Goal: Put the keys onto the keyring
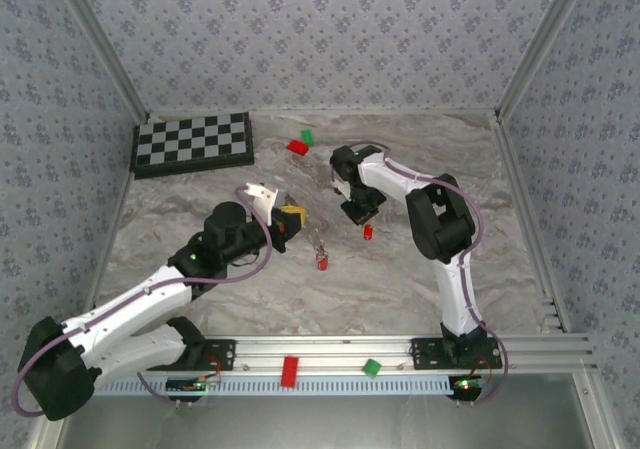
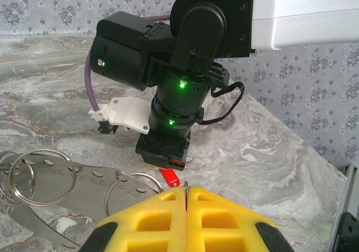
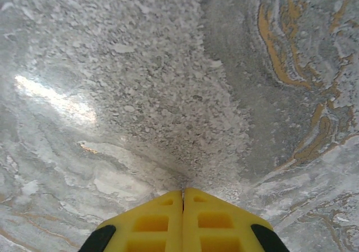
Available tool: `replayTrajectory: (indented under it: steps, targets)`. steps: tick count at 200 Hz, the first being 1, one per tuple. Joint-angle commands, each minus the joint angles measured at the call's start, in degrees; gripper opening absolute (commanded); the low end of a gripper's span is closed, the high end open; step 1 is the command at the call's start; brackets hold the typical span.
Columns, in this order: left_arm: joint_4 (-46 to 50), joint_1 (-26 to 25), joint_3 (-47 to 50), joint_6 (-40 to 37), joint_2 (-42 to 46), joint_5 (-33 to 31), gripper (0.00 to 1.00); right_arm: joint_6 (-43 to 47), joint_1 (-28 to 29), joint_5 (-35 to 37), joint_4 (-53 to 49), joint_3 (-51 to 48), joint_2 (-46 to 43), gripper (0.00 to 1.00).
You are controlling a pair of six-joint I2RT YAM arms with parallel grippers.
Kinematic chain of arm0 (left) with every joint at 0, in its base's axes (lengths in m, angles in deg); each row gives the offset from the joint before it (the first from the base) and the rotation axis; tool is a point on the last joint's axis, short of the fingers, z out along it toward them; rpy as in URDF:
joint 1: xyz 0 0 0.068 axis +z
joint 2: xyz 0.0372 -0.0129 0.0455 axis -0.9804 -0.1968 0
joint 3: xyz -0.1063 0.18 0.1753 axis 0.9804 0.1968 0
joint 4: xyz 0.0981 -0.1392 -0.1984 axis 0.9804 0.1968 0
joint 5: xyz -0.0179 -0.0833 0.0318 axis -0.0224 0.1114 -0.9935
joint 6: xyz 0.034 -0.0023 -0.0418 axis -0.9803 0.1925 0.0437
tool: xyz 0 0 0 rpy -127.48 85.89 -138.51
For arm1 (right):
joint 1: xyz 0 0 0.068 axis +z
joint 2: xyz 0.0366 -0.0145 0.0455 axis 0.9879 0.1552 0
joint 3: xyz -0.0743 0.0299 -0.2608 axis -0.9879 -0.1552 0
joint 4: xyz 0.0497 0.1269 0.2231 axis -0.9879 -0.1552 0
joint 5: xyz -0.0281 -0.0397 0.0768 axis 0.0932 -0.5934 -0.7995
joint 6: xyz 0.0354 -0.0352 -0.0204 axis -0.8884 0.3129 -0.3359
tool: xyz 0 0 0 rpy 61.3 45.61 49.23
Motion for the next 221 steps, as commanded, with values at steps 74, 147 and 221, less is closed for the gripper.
replayTrajectory:
  steps: [74, 147, 221]
  targets:
    - [-3.15, -0.2, -0.33, 0.1, 0.51, 0.59, 0.0, -7.45, -1.97, -6.82, 9.87, -10.71, -11.02, 0.0]
    - [-3.5, -0.2, -0.29, 0.39, 0.03, 0.89, 0.0, -15.79, -1.2, -3.08, 37.36, -30.46, -20.46, 0.0]
    - [-3.51, -0.19, -0.24, 0.2, -0.07, 0.69, 0.0, -21.41, 0.75, 4.86, 58.23, -41.0, -22.43, 0.0]
